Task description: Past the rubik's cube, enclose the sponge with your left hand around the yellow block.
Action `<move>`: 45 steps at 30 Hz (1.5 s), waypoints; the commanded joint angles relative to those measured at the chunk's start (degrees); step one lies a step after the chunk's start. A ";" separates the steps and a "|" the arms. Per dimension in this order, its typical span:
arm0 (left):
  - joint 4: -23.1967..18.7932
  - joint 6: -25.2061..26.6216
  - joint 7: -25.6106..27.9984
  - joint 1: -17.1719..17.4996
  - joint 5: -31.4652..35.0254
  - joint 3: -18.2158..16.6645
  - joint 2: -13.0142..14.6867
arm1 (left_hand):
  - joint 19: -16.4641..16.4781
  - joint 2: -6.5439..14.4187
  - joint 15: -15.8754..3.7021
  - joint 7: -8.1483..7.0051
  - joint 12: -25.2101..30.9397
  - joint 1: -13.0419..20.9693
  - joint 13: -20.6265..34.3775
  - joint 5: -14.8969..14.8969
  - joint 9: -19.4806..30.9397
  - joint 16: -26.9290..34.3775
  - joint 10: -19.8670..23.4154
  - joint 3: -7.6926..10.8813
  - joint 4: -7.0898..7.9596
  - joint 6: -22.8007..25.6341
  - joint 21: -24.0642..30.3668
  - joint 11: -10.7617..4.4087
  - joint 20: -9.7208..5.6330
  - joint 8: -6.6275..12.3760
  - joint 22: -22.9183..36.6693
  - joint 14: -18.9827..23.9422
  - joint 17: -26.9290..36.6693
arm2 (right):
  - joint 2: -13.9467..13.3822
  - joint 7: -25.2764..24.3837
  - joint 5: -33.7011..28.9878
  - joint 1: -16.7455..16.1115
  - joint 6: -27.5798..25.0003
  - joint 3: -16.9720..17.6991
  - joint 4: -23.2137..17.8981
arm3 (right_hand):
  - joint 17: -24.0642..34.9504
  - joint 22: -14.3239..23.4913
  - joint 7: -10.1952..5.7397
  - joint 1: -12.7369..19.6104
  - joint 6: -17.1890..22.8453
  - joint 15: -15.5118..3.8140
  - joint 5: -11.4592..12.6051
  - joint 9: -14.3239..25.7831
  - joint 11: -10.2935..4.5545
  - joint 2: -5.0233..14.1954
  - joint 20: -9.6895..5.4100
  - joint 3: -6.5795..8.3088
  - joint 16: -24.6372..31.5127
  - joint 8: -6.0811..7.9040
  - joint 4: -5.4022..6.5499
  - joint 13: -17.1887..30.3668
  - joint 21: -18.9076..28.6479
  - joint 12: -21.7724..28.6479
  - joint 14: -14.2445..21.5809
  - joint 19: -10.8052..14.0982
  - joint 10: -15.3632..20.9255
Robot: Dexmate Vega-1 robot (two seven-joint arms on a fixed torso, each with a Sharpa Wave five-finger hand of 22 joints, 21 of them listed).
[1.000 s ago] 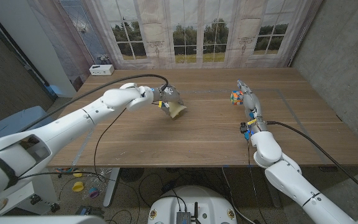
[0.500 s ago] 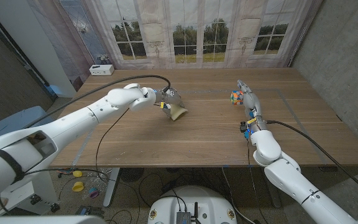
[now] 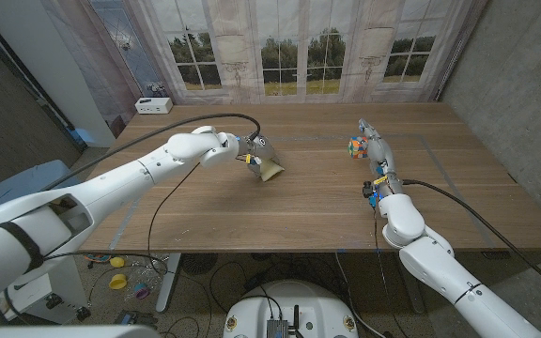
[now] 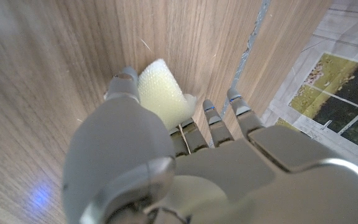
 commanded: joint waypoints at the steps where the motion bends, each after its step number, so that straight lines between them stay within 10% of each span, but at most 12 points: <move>1: -0.06 3.34 -0.08 0.94 1.10 0.98 -0.35 | 2.06 3.21 -8.80 0.25 1.26 2.07 -0.13 2.08 0.26 0.79 7.26 0.09 0.64 8.43 0.49 -0.40 -1.52 1.90 0.21 5.11 -0.04 | -0.53 -0.16 0.19 -0.20 -0.37 0.27 -0.65 | 0.14 0.31 0.01 -0.35 0.68 0.06 0.27 0.26 -0.04 0.14 0.12 0.08 0.00 -0.07 0.17 0.24 0.34 0.03 0.56 0.38 0.83; 8: 0.63 4.66 6.56 2.63 1.65 0.68 0.59 | 5.71 5.50 -9.92 2.63 3.45 8.30 -0.61 2.15 -0.24 -0.29 25.68 0.77 -0.07 24.64 1.12 -0.44 -5.25 2.33 0.04 14.69 -0.17 | -0.79 -0.29 0.18 -0.32 -0.93 0.32 -1.27 | 0.14 0.31 0.05 -0.39 0.77 0.06 0.28 0.26 0.00 0.18 0.13 0.10 0.01 -0.05 0.22 0.24 0.34 0.04 0.63 0.40 0.88; 12: -0.09 6.86 10.36 4.15 1.57 -0.50 1.43 | 6.43 5.27 -9.98 3.30 3.36 9.74 -0.71 1.34 -0.35 -0.41 29.25 1.01 -0.18 28.88 1.24 -0.44 -6.09 2.22 0.04 17.28 -0.12 | -0.83 -0.24 -0.05 0.01 -1.15 0.16 -1.52 | 0.13 0.31 0.03 -0.39 0.76 0.04 0.29 0.26 -0.01 0.17 0.10 0.10 -0.01 -0.06 0.22 0.24 0.34 0.02 0.61 0.41 0.87; 45: -4.18 21.83 32.08 15.65 -8.69 -10.23 2.00 | 8.71 5.23 -10.01 4.18 2.84 10.75 -0.49 0.18 -0.25 -0.33 31.80 0.86 0.08 31.22 2.00 -0.48 -5.79 1.16 0.08 21.47 -0.08 | -0.59 -1.48 -1.69 0.86 -3.15 -0.66 -2.81 | -0.13 0.30 -0.13 0.66 0.90 0.03 0.39 0.25 -0.19 0.65 -0.07 0.76 -0.14 -0.07 -0.37 0.24 0.33 -0.03 0.77 0.49 0.93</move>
